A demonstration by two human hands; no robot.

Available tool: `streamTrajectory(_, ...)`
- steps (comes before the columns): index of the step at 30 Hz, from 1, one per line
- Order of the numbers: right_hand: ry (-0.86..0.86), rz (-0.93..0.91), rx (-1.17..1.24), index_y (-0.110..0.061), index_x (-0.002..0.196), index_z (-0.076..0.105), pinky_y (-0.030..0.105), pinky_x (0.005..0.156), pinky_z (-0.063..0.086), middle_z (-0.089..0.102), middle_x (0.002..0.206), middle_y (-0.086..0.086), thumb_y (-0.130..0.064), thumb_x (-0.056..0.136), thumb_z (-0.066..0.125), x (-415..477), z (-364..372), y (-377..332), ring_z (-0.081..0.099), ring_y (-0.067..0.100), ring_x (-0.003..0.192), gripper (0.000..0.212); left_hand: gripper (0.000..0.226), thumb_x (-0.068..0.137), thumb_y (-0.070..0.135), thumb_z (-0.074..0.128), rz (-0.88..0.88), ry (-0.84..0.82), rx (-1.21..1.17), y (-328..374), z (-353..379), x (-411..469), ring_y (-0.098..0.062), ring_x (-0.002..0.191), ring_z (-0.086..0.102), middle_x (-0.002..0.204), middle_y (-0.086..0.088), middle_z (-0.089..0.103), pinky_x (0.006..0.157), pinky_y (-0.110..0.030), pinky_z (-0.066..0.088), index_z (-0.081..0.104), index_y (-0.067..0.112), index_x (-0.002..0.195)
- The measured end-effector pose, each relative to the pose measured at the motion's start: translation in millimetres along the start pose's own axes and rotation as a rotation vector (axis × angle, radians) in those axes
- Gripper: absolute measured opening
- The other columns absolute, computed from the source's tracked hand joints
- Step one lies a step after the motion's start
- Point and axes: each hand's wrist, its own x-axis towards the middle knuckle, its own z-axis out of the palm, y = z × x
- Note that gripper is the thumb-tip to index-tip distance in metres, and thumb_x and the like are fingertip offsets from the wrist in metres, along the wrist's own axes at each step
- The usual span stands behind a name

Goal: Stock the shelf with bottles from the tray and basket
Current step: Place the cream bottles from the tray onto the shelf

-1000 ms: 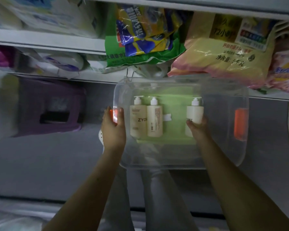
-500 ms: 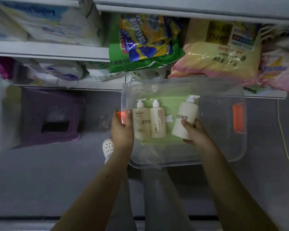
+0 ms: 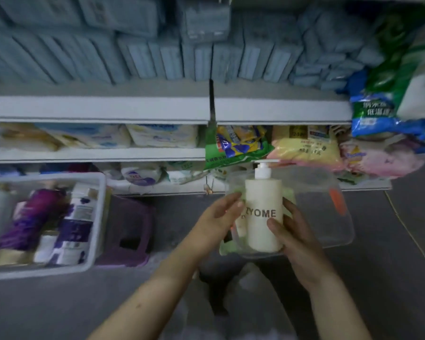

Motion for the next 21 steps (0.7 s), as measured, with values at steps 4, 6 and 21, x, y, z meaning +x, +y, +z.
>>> streamTrajectory(4, -0.077, -0.050, -0.029, -0.023, 0.127, 0.053, 0.033, 0.068, 0.054, 0.075, 0.105, 0.002, -0.022, 0.074, 0.079, -17, 34, -21, 0.071, 0.017, 0.091, 0.059, 0.052, 0.078, 0.026, 0.072, 0.093, 0.050, -0.118, 25, -3, -41, -0.025, 0.108, 0.066, 0.118, -0.010, 0.068, 0.092, -0.040, 0.054, 0.057, 0.017, 0.127)
streamTrajectory(6, -0.137, -0.091, -0.031, -0.021, 0.124, 0.053, 0.026, 0.066, 0.055, 0.075, 0.102, 0.003, -0.011, 0.081, 0.071, -23, 42, -33, 0.071, 0.015, 0.089, 0.047, 0.052, 0.074, 0.024, 0.071, 0.115, 0.087, -0.198, 31, -8, -56, -0.027, 0.105, 0.067, 0.114, -0.010, 0.070, 0.089, -0.041, 0.055, 0.056, 0.017, 0.123)
streamTrajectory(21, -0.530, -0.161, -0.139, -0.037, 0.126, 0.058, 0.059, 0.096, 0.045, 0.070, 0.117, -0.002, -0.050, 0.073, 0.073, -109, 67, -55, 0.064, 0.029, 0.112, 0.056, 0.037, 0.080, 0.025, 0.068, 0.378, 0.387, -0.309, 34, 2, -182, -0.025, 0.084, 0.071, 0.100, -0.011, 0.072, 0.067, -0.033, 0.059, 0.057, 0.018, 0.115)
